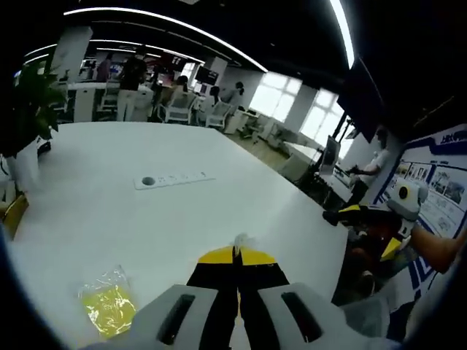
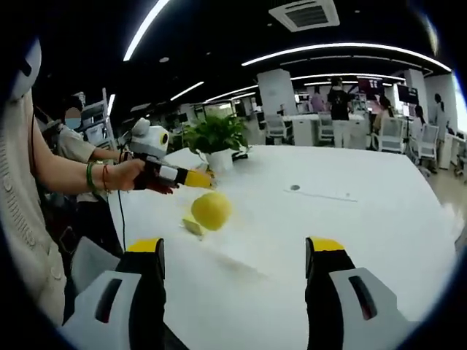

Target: Compare the silicone blocks by pressing each to a similar depth, holding the contact briefly, and releasing to observe deformation and rebound differences across the visible hardness samples.

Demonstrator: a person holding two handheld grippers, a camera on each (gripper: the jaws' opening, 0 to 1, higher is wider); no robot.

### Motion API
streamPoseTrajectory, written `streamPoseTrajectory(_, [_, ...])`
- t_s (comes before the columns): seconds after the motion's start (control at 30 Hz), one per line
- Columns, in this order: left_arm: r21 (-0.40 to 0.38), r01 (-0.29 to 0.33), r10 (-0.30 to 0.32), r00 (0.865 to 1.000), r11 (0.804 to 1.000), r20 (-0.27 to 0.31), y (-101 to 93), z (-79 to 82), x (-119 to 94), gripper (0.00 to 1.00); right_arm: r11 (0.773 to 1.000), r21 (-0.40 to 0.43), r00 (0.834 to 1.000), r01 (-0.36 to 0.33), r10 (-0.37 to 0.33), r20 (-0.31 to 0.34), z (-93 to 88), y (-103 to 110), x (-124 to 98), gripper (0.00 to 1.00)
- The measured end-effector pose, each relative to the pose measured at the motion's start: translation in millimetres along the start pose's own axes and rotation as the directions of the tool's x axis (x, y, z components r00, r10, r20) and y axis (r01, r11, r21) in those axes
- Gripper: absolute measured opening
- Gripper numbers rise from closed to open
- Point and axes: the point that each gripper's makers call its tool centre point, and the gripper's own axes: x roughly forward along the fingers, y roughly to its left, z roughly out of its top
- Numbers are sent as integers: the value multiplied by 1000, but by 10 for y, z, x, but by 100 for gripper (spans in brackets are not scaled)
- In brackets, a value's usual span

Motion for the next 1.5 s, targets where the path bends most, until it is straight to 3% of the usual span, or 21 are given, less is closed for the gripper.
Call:
streamPoseTrajectory(0.27, [30, 23, -23, 1000, 999, 19, -141, 126, -158, 0, 996, -69, 998, -50, 48, -28, 117, 83, 104, 74])
streamPoseTrajectory(0.6, [30, 46, -47, 999, 998, 25, -248, 152, -223, 0, 980, -153, 990, -125, 114, -81, 291, 172, 291, 76])
streamPoseTrajectory(0.87, [46, 55, -56, 998, 997, 33, -294, 211, -271, 0, 948, -237, 971, -211, 177, -159, 383, 231, 538, 76])
streamPoseTrajectory(1.5, [53, 85, -87, 995, 995, 39, -389, 290, -282, 0, 904, -267, 930, -335, 272, -245, 404, 385, 996, 75])
